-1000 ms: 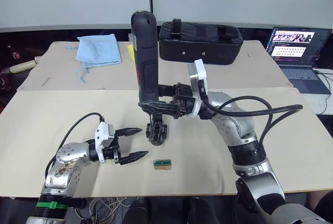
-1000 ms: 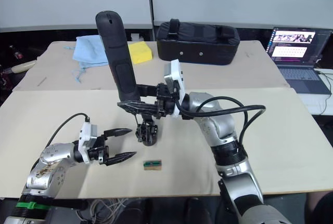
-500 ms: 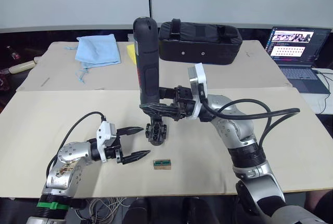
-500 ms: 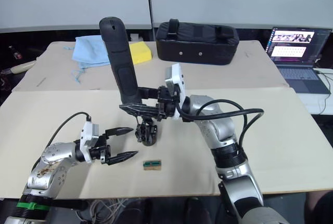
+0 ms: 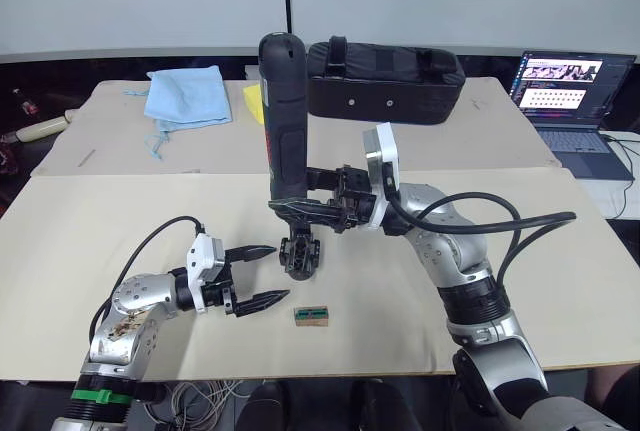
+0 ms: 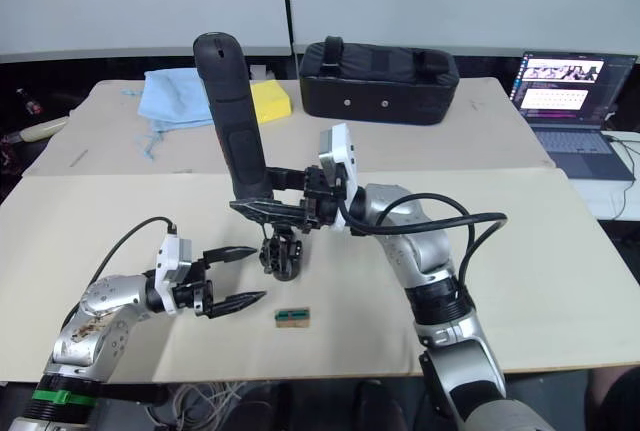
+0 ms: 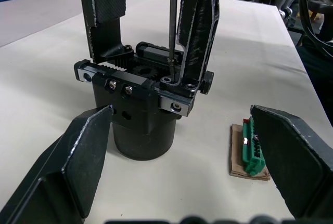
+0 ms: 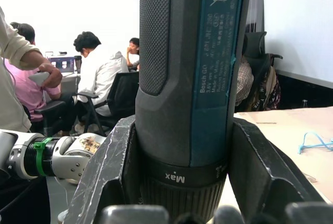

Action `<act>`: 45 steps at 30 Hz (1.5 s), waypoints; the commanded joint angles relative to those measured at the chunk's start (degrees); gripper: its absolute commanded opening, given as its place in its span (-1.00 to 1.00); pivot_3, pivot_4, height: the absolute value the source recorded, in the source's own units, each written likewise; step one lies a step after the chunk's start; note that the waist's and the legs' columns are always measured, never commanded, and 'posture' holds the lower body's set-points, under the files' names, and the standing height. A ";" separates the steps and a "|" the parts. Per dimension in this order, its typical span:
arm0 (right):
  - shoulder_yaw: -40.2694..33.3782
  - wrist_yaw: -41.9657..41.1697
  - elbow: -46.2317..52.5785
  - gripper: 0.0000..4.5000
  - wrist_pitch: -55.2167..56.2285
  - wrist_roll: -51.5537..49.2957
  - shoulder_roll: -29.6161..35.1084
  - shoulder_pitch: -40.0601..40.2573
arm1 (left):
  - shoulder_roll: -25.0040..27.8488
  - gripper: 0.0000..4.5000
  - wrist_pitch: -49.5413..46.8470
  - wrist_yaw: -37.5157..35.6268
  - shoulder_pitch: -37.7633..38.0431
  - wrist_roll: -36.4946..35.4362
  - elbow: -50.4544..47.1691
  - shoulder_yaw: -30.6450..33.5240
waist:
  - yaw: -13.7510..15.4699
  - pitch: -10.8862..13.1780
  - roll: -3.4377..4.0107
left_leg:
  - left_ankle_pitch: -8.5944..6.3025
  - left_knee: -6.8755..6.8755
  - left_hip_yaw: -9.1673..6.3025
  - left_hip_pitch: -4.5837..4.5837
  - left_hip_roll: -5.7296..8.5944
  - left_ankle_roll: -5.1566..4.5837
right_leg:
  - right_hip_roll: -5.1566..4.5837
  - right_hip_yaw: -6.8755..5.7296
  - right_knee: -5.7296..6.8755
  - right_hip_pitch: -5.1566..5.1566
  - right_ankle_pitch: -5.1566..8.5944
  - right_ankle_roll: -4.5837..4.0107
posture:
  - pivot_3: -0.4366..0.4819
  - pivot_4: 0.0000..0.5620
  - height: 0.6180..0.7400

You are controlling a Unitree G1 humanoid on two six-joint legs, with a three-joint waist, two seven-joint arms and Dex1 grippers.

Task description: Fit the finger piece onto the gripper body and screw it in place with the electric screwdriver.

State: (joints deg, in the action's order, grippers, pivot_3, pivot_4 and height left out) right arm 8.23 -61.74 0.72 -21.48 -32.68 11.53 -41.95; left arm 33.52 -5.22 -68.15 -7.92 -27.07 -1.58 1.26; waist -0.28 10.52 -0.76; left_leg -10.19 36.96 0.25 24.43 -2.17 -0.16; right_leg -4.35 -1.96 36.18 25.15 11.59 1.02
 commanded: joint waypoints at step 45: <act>-0.42 -0.76 2.46 -0.14 3.05 0.29 -0.89 -0.58 | -0.59 1.00 -0.64 1.71 0.26 -0.14 -2.97 -0.41 | -0.38 0.00 0.00 | 0.00 0.00 0.00 -0.02 0.00 0.00 | 0.00 0.02 0.02 -0.01 0.00 0.00 | -0.05 -0.47 1.00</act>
State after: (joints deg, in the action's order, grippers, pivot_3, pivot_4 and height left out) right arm 8.45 -62.19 0.72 -20.03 -31.65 10.97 -41.95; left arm 33.10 -6.26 -66.44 -7.24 -27.07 -3.11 0.87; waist -0.66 10.52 -0.76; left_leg -10.19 36.96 0.25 24.41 -2.17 -0.16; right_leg -4.35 -1.95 36.20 25.14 11.59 1.01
